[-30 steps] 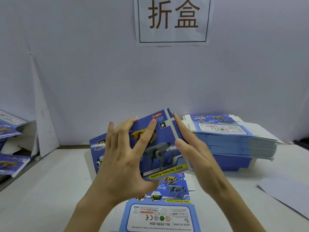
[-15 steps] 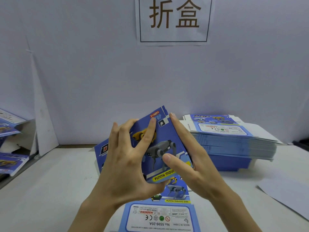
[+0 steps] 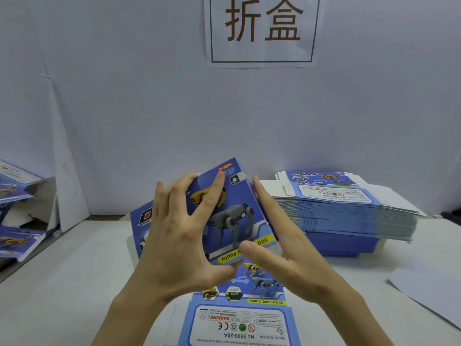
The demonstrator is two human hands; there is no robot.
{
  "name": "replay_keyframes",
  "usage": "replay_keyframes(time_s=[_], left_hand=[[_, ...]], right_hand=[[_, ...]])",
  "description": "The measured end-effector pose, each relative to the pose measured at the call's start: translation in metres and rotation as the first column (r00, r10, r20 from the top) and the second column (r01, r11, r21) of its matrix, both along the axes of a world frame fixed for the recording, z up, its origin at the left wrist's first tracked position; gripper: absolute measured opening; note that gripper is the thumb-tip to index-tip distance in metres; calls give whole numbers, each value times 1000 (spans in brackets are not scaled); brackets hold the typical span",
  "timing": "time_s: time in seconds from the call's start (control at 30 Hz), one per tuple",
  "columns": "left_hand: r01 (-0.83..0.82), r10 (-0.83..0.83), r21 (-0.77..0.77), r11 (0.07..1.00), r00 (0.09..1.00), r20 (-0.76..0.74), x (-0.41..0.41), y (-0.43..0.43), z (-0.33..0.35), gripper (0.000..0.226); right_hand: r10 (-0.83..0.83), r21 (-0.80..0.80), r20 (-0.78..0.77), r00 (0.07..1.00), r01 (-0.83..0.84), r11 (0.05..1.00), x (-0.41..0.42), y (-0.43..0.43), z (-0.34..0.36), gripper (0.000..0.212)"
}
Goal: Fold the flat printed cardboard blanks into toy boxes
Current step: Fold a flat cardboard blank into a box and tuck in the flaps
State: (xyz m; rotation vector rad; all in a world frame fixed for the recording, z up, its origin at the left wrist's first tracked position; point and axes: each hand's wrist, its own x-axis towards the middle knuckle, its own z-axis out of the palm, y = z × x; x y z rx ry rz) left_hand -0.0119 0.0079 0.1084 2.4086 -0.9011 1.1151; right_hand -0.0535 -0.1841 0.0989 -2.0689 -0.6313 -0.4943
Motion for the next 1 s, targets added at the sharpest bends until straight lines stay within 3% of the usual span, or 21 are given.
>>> replay_keyframes(time_s=[0.17, 0.3, 0.43, 0.6, 0.67, 0.77, 0.83, 0.9, 1.0], left_hand=[[-9, 9, -25, 1000, 1000, -20, 3, 3, 0, 110], [3, -3, -4, 1000, 1000, -2, 5, 8, -1, 109], [83, -84, 70, 994, 996, 17, 9, 14, 1, 111], [111, -117, 198, 974, 993, 17, 13, 17, 1, 96], [18, -16, 94, 995, 1000, -27, 16, 16, -3, 92], [-71, -13, -272, 960, 956, -293, 21, 14, -9, 102], [-148, -115, -516, 844, 889, -443, 22, 12, -10, 108], [-182, -269, -702, 688, 835, -480, 25, 9, -13, 99], [-112, -624, -877, 467, 661, -416, 28, 3, -14, 76]], right_hand=[[-55, -62, 119, 991, 62, 996, 3, 9, -5, 79], [-67, -86, 97, 993, 76, 993, 4, 12, -7, 76], [13, 196, -15, 1000, -10, 980, 4, 12, -1, 66], [82, 422, -389, 917, 98, 901, 11, -7, 1, 105], [95, 539, -378, 921, 135, 832, 15, -11, 1, 109], [89, 664, -297, 951, 139, 734, 20, -12, -2, 93], [135, 726, -295, 946, 130, 676, 23, -13, -4, 81], [199, 748, -319, 927, 117, 654, 24, -14, -6, 85], [179, 620, -399, 900, 121, 776, 20, -12, -8, 95]])
